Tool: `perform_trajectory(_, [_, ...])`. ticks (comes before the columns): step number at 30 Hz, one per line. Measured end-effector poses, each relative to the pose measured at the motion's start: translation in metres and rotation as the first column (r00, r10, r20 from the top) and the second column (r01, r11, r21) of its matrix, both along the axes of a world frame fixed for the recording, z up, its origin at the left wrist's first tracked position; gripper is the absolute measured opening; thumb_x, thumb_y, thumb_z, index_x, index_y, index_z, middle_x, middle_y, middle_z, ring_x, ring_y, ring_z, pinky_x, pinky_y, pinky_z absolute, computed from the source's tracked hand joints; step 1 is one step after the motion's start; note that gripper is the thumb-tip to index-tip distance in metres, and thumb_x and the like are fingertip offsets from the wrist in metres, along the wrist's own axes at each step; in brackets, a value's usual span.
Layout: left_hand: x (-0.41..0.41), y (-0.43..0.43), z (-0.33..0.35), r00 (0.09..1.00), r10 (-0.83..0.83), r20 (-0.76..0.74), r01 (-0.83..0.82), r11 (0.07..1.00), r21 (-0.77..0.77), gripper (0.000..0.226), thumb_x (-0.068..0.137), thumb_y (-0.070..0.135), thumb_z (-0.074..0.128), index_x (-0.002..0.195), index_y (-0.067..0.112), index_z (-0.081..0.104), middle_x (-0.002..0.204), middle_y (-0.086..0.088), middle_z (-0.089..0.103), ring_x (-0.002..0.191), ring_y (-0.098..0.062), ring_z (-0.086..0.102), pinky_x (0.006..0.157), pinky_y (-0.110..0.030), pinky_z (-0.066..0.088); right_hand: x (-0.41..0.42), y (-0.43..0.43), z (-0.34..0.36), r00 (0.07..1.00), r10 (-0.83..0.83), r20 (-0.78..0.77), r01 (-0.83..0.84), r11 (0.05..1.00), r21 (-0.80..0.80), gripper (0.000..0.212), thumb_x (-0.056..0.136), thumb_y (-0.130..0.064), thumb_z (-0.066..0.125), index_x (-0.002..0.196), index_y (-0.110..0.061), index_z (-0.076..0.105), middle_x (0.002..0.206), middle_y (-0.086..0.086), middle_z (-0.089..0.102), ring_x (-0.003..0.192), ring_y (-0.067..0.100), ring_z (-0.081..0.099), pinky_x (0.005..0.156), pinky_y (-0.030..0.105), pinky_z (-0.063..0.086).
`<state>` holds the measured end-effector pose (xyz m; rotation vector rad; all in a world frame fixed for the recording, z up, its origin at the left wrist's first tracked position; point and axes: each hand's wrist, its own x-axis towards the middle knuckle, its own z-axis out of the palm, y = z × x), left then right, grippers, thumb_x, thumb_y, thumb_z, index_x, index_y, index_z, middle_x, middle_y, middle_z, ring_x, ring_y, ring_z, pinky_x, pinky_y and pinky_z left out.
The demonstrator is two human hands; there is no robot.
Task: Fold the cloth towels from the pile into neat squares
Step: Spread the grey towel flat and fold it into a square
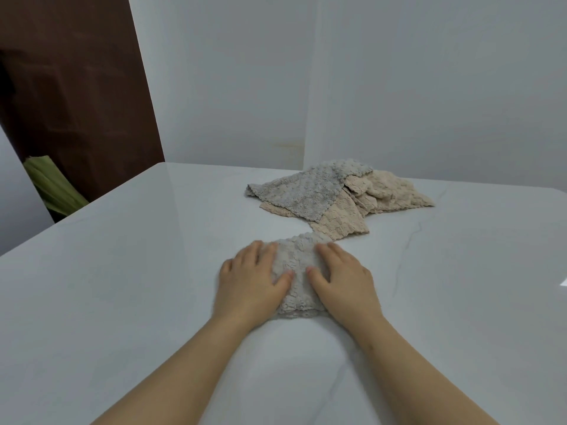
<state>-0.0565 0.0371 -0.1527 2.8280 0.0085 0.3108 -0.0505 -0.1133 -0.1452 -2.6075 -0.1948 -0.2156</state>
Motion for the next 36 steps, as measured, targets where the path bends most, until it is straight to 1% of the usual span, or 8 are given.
perform_trajectory(5, [-0.002,0.000,0.006,0.953,0.295,-0.074,-0.297,0.954,-0.027,0.069,0.083,0.067,0.037,0.130,0.017,0.043,0.130,-0.008,0.045,0.122,-0.028,0.037,0.099,-0.038,0.029,-0.004,-0.001,0.004,0.963,-0.267,-0.035,0.265,0.963,-0.056,0.045,0.088,-0.045,0.040,0.120,-0.014,0.049,0.123,0.007,0.053,0.117,0.027,0.040,0.097,0.037,0.028])
perform_trajectory(12, [0.010,0.003,0.007,0.963,0.230,-0.140,-0.240,0.969,-0.059,0.054,0.084,0.065,0.041,0.110,0.020,0.055,0.122,-0.002,0.049,0.119,-0.025,0.038,0.096,-0.037,0.030,0.007,-0.005,0.000,0.967,-0.244,-0.070,0.247,0.969,0.026,0.027,0.086,-0.042,0.044,0.085,-0.016,0.044,0.095,0.002,0.053,0.099,0.025,0.043,0.088,0.038,0.031])
perform_trajectory(17, [0.007,0.004,0.012,0.987,0.133,-0.096,-0.156,0.941,-0.299,0.033,0.087,0.053,0.049,0.085,0.021,0.043,0.074,0.012,0.049,0.089,-0.020,0.051,0.082,-0.033,0.034,0.008,-0.008,0.003,0.977,-0.190,-0.095,0.201,0.972,0.122,0.022,0.087,-0.037,0.047,0.083,-0.017,0.038,0.071,-0.006,0.041,0.081,0.023,0.039,0.077,0.035,0.028])
perform_trajectory(24, [0.000,0.005,0.037,0.918,0.064,-0.390,-0.271,0.820,-0.504,0.062,0.086,0.040,0.058,0.139,0.031,0.025,0.131,0.005,0.054,0.120,-0.021,0.052,0.103,-0.036,0.037,0.006,-0.017,0.031,0.878,-0.063,-0.474,0.223,0.931,0.289,0.027,0.086,-0.041,0.053,0.101,-0.027,0.035,0.098,-0.003,0.056,0.096,0.021,0.051,0.088,0.032,0.032])
perform_trajectory(27, [-0.010,0.006,0.049,0.881,-0.026,-0.472,-0.353,0.628,-0.694,0.053,0.083,0.027,0.063,0.118,0.051,0.031,0.120,0.004,0.056,0.105,-0.022,0.059,0.097,-0.040,0.046,0.000,-0.017,0.040,0.799,-0.017,-0.601,0.311,0.867,0.388,0.036,0.082,-0.039,0.059,0.111,-0.022,0.045,0.104,-0.002,0.058,0.104,0.023,0.057,0.098,0.043,0.043])
perform_trajectory(29, [-0.016,0.007,0.059,0.867,-0.087,-0.491,-0.373,0.543,-0.753,0.038,0.089,0.012,0.057,0.099,0.045,0.040,0.109,0.000,0.053,0.088,-0.018,0.057,0.084,-0.033,0.050,-0.006,-0.016,0.048,0.767,0.026,-0.641,0.347,0.823,0.449,0.037,0.082,-0.033,0.061,0.113,-0.016,0.051,0.102,-0.001,0.060,0.099,0.023,0.060,0.094,0.045,0.048])
perform_trajectory(32, [-0.020,0.014,0.067,0.861,-0.100,-0.499,-0.371,0.549,-0.749,0.029,0.092,0.003,0.050,0.092,0.032,0.050,0.105,0.001,0.050,0.080,-0.011,0.052,0.076,-0.026,0.045,-0.011,-0.011,0.057,0.737,0.105,-0.668,0.398,0.731,0.554,0.031,0.085,-0.021,0.061,0.113,-0.015,0.051,0.099,0.000,0.059,0.093,0.020,0.061,0.083,0.037,0.054])
perform_trajectory(36, [-0.016,0.028,0.076,0.867,-0.065,-0.493,-0.397,0.507,-0.765,0.027,0.091,0.003,0.051,0.099,0.029,0.052,0.111,0.003,0.046,0.090,-0.013,0.054,0.086,-0.031,0.048,-0.012,0.002,0.067,0.713,0.213,-0.668,0.424,0.628,0.653,0.029,0.087,-0.011,0.059,0.114,-0.016,0.050,0.100,0.003,0.060,0.090,0.019,0.061,0.069,0.028,0.052])
